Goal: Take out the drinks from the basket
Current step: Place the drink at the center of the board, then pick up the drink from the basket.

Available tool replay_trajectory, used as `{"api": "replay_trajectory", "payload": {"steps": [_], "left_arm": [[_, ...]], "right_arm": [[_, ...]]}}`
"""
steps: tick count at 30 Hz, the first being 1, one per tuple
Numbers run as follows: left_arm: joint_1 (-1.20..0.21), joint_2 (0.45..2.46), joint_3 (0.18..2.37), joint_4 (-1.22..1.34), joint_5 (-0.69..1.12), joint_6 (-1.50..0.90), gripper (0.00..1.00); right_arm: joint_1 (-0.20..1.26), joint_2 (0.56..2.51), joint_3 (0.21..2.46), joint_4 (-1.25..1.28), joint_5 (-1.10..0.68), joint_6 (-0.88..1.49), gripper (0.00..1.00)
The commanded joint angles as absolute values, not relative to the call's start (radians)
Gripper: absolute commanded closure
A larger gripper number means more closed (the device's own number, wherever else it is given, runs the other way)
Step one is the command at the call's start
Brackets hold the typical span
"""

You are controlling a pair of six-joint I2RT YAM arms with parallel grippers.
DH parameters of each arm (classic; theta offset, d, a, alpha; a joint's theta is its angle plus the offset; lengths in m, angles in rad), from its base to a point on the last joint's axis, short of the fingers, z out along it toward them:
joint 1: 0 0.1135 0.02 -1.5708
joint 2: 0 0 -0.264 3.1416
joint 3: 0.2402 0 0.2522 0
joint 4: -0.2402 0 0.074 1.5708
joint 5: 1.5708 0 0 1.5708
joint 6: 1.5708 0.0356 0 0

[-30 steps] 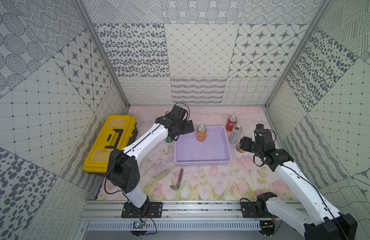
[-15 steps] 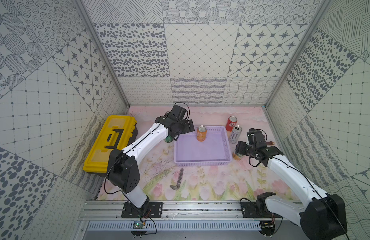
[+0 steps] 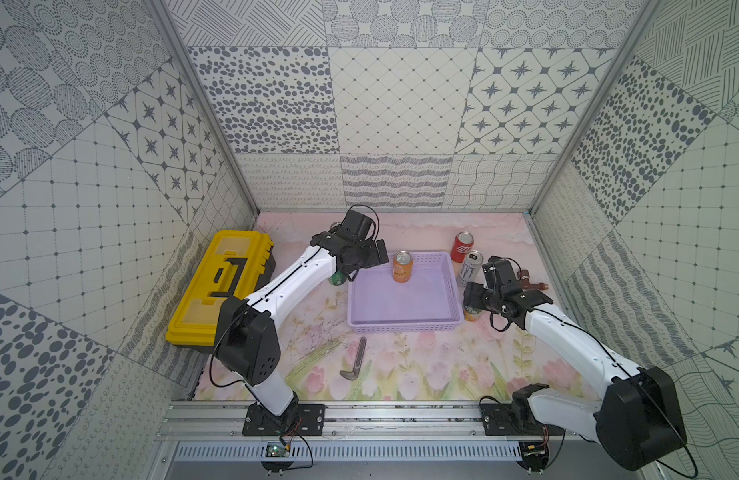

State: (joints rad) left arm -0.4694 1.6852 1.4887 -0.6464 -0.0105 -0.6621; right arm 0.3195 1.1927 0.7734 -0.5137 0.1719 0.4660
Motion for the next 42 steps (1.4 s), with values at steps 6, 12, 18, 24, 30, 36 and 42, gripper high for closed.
{"api": "replay_trajectory", "payload": {"steps": [6,12,18,24,30,36,42], "left_arm": [[-0.478,1.695,1.502,-0.644,-0.002,-0.654,0.00],[-0.506,1.725,1.525,-0.650,0.002,-0.638,0.00],[-0.558,1.803,1.615,-0.672,-0.009,-0.626,0.01],[-0.597,1.947,1.758,-0.718,-0.064,-0.570,0.03],[-0.601,2.042,1.836,-0.713,-0.063,-0.527,0.04],[-0.603,2.132,1.935,-0.763,-0.086,-0.502,0.08],[-0.604,2.192,1.978,-0.788,-0.118,-0.496,0.12]], "right_arm": [[0.323,1.121,0.786,-0.444,0.203,0.501,0.03],[0.322,1.017,0.770,-0.358,0.174,0.501,0.03],[0.324,0.973,0.737,-0.274,0.146,0.479,0.03],[0.324,0.970,0.736,-0.275,0.151,0.462,0.03],[0.324,0.972,0.729,-0.272,0.147,0.459,0.03],[0.323,0.970,0.727,-0.271,0.146,0.459,0.03],[0.323,0.969,0.726,-0.271,0.147,0.459,0.03]]}}
